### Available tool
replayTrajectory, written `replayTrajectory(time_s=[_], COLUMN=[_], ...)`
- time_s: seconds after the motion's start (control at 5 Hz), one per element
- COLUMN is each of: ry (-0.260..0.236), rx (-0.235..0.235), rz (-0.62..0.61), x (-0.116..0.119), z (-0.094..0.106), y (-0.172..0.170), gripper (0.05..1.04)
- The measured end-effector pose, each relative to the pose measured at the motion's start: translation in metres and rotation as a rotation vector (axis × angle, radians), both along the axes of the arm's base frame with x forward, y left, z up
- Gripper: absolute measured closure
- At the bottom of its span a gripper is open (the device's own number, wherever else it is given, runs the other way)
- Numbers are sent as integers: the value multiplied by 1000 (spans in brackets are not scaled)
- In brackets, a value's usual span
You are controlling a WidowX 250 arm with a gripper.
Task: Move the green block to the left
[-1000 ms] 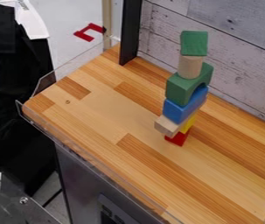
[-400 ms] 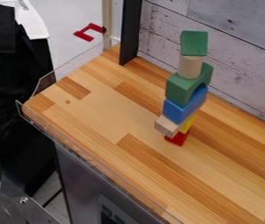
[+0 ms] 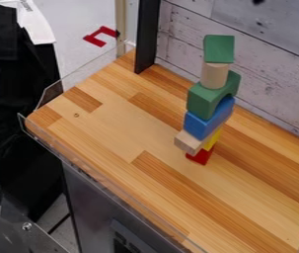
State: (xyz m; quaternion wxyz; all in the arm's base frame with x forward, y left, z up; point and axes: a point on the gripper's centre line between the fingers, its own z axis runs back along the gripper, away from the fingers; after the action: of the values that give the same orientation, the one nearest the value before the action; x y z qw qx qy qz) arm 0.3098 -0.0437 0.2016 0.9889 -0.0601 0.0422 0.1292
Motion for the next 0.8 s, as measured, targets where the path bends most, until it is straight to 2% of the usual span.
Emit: replayTrajectory(time_s=[0.2, 0.6, 0.8], ry=[12, 61, 64], rx=[-20, -30, -38], rz=[13, 33, 40], x=[-1, -6, -7], z=[-9, -28, -33], y=[-3, -5, -5], gripper=[85, 85, 85])
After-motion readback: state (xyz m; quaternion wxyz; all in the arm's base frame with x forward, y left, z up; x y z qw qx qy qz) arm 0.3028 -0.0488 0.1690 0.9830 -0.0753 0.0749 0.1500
